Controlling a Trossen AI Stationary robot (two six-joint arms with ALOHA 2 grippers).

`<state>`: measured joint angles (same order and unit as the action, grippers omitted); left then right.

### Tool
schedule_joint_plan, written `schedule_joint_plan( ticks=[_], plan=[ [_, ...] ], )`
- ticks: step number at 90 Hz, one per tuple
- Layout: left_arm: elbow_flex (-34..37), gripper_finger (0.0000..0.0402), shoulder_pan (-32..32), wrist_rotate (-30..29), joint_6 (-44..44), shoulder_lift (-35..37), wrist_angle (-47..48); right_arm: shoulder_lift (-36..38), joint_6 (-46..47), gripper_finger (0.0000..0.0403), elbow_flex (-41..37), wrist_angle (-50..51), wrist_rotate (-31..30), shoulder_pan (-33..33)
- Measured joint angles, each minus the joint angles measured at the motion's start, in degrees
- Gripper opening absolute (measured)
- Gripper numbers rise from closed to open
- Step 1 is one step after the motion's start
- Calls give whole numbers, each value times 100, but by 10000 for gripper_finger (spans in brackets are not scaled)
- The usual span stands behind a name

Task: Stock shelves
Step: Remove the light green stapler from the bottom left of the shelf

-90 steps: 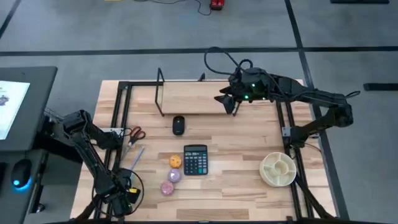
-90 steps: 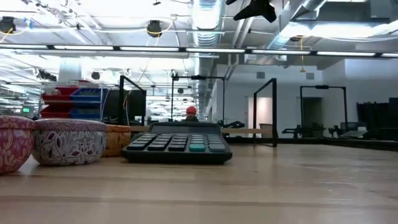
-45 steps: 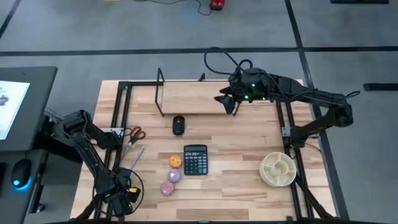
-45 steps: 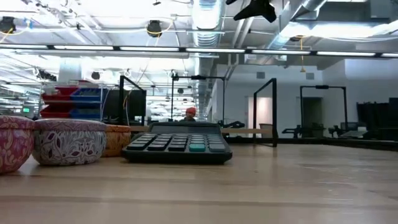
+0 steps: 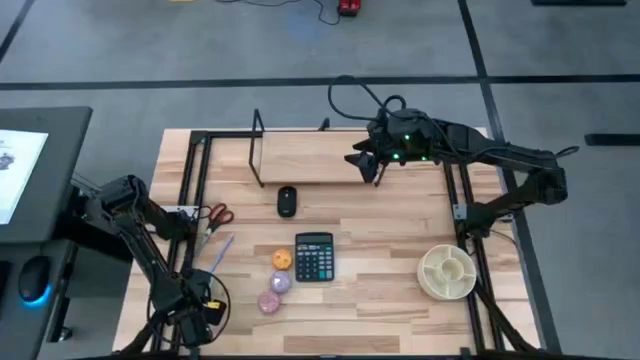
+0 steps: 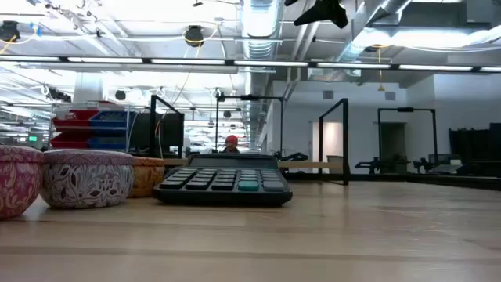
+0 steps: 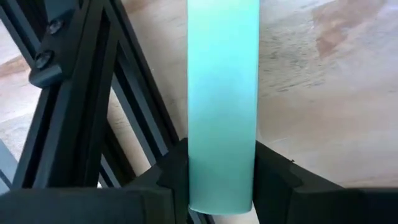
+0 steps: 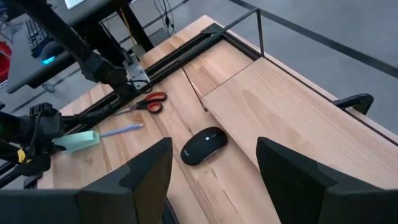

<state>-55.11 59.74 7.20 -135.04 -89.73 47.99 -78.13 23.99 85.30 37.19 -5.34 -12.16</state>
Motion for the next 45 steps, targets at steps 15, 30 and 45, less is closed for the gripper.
schedule_joint_plan(
  ticks=[15,30,45],
  plan=[
    [-37,105,-153,-406,-181,100,-189,0,1,223,0,3,0,2],
    [-39,105,-176,-336,-43,268,122,2,0,223,0,0,-4,2],
    [-26,105,-227,-402,35,236,62,2,0,223,0,-3,-9,2]
  ],
)
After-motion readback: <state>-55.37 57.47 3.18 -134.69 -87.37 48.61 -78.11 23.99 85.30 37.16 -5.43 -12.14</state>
